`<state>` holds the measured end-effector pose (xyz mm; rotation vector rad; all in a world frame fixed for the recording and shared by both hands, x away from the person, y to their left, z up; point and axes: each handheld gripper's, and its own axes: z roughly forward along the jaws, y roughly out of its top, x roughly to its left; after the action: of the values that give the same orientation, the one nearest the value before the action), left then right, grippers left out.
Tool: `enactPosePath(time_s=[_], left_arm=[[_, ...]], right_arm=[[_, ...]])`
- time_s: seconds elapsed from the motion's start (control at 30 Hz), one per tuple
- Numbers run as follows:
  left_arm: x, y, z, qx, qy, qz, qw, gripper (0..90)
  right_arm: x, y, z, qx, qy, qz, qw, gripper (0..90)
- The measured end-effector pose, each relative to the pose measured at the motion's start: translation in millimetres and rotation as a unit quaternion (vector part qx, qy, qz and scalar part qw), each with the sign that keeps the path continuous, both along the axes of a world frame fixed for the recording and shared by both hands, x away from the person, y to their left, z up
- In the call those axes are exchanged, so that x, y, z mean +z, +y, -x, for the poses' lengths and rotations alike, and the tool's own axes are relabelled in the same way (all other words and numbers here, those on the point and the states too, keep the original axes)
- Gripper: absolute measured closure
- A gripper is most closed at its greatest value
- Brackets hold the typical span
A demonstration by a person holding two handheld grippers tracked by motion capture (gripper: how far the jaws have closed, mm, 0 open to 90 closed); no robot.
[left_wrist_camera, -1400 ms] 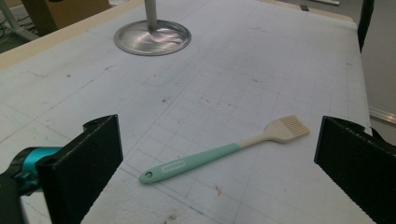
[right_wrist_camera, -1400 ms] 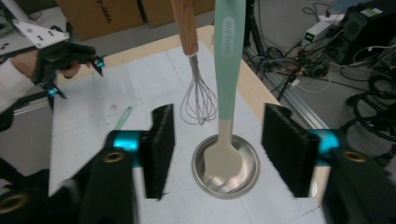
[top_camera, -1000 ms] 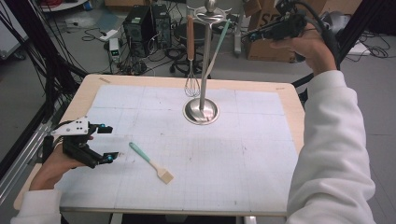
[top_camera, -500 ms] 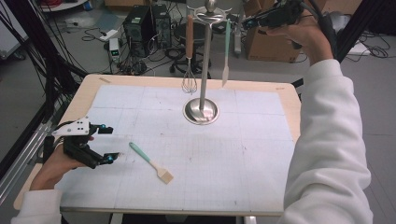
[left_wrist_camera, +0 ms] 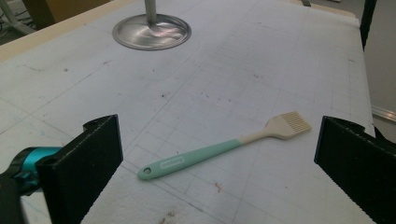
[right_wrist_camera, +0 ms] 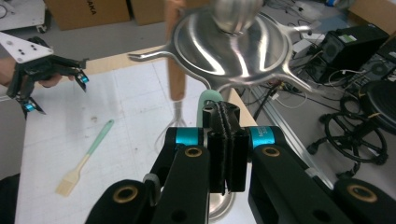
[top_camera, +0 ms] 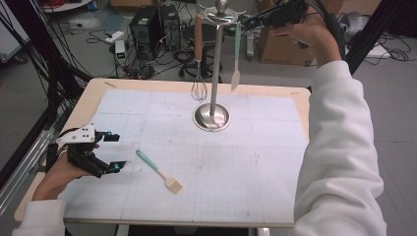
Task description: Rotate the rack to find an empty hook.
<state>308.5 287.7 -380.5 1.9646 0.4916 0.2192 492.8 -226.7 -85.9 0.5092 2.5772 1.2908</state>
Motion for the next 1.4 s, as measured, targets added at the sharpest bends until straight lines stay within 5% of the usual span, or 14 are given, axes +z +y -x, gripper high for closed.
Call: enactPosePath(time_s=[0.57, 1.4], left_arm=[[0.3, 1.3, -0.1, 0.0, 0.0, 0.004, 1.0, 1.7], [0.0, 0.8, 0.1, 0.001, 0.001, 0.003, 1.0, 1.7]], right_arm=[[-3.8, 39.6, 20.7, 0.025, -0.011, -0.01, 0.9996, 89.3], [-8.4, -11.3, 19.0, -0.003, 0.007, -0.003, 1.0, 89.2]])
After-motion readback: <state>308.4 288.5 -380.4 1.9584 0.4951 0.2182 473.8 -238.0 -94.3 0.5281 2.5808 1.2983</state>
